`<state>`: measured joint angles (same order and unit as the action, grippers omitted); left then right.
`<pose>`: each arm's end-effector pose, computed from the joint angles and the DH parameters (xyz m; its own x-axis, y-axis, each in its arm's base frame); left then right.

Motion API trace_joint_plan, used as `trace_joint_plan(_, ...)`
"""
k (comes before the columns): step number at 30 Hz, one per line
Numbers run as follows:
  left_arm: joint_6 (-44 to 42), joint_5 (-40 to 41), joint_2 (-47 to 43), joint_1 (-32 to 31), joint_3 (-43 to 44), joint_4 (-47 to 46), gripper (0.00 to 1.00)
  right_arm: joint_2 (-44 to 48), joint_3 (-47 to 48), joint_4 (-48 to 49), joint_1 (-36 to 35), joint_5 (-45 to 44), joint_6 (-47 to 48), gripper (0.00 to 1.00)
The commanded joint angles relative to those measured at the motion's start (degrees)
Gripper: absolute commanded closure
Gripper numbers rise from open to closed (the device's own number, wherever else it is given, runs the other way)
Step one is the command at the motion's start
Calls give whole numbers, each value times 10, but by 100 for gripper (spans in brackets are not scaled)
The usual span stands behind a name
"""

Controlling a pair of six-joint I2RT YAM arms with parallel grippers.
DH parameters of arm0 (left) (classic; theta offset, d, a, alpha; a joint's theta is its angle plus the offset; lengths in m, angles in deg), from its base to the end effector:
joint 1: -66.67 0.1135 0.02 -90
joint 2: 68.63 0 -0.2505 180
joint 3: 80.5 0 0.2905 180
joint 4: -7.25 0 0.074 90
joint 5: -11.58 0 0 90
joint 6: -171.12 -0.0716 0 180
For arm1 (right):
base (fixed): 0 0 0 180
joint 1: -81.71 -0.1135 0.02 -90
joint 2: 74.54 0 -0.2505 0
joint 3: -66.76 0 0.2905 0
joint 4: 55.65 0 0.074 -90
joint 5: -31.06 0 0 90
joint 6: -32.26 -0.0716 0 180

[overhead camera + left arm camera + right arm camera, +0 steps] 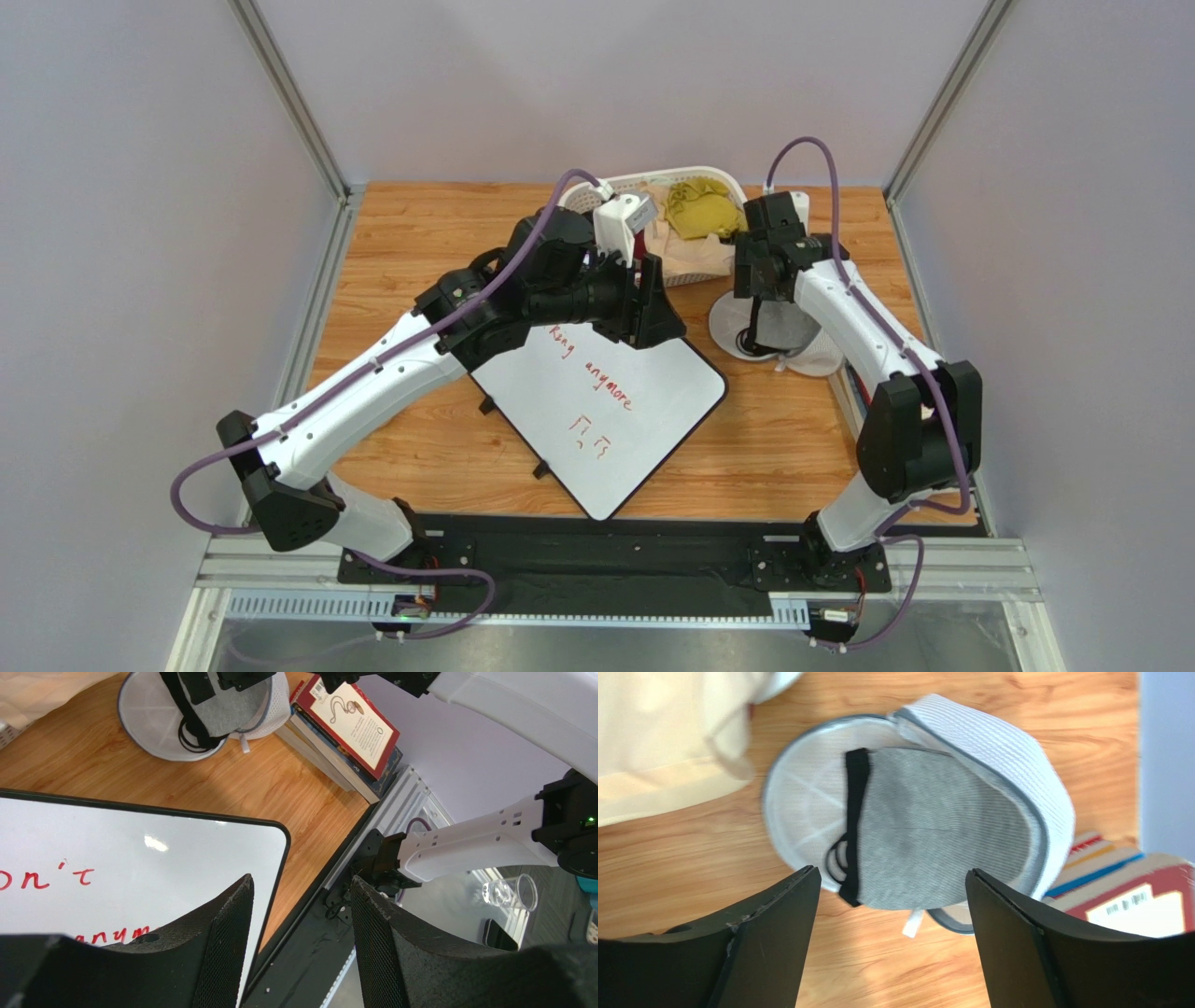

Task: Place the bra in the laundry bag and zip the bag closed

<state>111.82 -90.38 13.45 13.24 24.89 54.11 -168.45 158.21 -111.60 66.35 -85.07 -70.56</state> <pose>0.2171 -0.3175 0.4190 -0.6636 0.0562 -0.7460 0.6514 0.5338 -0.5392 0.3938 0.0755 0.2332 -0.8043 -0.0144 -0.5940 0.1673 0.9538 -0.2496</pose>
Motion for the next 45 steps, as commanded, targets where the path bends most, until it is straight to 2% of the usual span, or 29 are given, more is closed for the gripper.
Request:
trace_joint_plan(1, -9, -5, -20, 3, 1, -9, 41, 5, -9, 48, -7, 150, 1, 25)
trace_joint_plan(3, -8, -7, -22, 6, 2, -8, 41, -5, -24, 72, -18, 174, -2, 30)
trace_joint_plan(4, -7, -8, -22, 5, 2, -8, 41, -15, -30, 99, -20, 192, -3, 37)
trace_joint_plan(6, -6, -9, -24, 6, 3, -7, 41, -31, -39, 117, -22, 208, -6, 44)
trace_joint_plan(11, -9, -8, -25, 8, 3, -2, 41, -80, -46, 147, -22, 202, -8, 48)
trace_joint_plan(12, -9, -8, -24, 8, 4, -1, 41, -85, -48, 151, -22, 204, -9, 55)
trace_joint_plan(15, -10, -10, -20, 9, 6, -2, 41, -104, -53, 165, -23, 208, -12, 62)
trace_joint_plan(20, -12, -15, -16, 15, 8, -3, 41, -123, -75, 192, -22, 199, -15, 63)
trace_joint_plan(24, -13, -23, -11, 21, 14, -2, 41, -134, -88, 210, -22, 199, -11, 73)
trace_joint_plan(30, -16, -26, -7, 24, 23, 4, 41, -162, -89, 215, -25, 200, -18, 73)
trace_joint_plan(35, -17, -25, -6, 29, 25, 7, 41, -183, -67, 180, -25, 202, -44, 74)
trace_joint_plan(39, -16, -31, -5, 32, 29, 9, 41, -188, -62, 170, -31, 184, -45, 81)
trace_joint_plan(42, -17, -31, -2, 34, 32, 9, 41, -188, -66, 175, -32, 178, -47, 100)
trace_joint_plan(45, -16, -38, 8, 35, 42, 9, 41, -173, -67, 184, -32, 182, -44, 100)
